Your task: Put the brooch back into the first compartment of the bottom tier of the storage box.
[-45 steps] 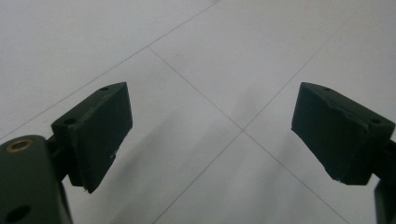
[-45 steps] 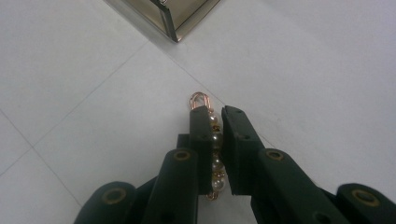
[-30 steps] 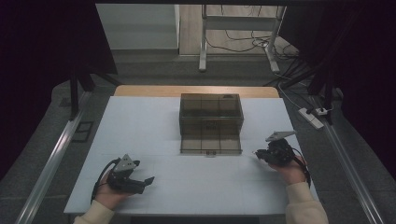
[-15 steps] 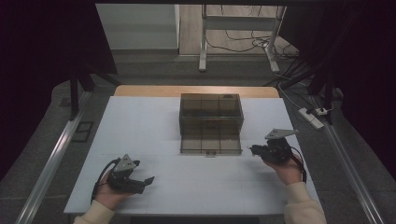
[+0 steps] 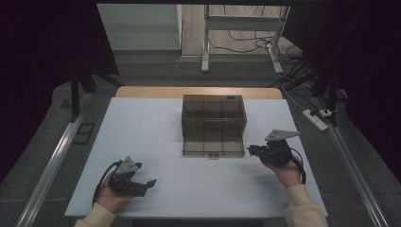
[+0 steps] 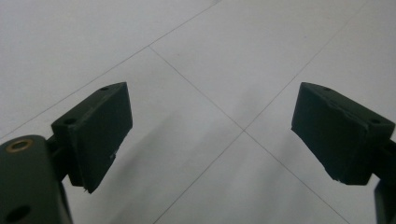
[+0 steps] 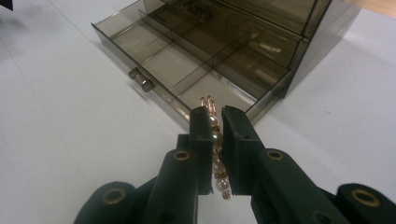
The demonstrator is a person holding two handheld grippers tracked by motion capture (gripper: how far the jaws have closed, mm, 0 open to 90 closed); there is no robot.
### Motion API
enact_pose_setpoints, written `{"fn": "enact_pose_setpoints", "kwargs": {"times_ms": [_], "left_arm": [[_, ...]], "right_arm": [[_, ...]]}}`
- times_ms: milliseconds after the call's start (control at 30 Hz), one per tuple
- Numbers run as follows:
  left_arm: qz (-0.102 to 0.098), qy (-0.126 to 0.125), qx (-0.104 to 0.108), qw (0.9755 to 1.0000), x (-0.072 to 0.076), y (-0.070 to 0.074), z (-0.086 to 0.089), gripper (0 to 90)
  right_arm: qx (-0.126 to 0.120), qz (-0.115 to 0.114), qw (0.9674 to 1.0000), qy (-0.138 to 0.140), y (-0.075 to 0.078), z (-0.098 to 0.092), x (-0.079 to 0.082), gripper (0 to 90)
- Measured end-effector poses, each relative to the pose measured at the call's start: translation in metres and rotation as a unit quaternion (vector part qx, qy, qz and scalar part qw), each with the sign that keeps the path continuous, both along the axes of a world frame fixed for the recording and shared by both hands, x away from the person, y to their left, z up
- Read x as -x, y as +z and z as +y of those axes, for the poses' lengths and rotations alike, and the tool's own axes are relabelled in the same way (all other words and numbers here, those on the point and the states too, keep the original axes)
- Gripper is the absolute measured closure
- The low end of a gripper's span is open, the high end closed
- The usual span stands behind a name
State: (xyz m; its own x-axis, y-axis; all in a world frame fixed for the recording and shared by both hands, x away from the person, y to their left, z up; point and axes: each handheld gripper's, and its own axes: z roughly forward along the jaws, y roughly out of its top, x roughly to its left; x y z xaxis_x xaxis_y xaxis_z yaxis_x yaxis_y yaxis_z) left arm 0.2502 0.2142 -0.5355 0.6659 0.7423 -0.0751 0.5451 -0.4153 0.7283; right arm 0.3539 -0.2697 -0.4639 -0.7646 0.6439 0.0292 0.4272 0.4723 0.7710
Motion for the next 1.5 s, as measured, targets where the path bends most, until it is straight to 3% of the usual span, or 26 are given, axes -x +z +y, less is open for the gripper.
{"fn": "enact_pose_setpoints", "kwargs": {"times_ms": [800, 1500], "left_arm": [[0.0, 0.003, 0.002, 1.0, 0.0, 0.0, 0.001, 12.1], [-0.002, 0.004, 0.001, 1.0, 0.0, 0.0, 0.001, 12.1]], "right_arm": [[-0.021, -0.02, 0.9993, 0.023, 0.003, 0.03, -0.004, 81.8], [-0.027, -0.023, 0.9983, 0.046, 0.002, 0.058, -0.012, 81.7]]}}
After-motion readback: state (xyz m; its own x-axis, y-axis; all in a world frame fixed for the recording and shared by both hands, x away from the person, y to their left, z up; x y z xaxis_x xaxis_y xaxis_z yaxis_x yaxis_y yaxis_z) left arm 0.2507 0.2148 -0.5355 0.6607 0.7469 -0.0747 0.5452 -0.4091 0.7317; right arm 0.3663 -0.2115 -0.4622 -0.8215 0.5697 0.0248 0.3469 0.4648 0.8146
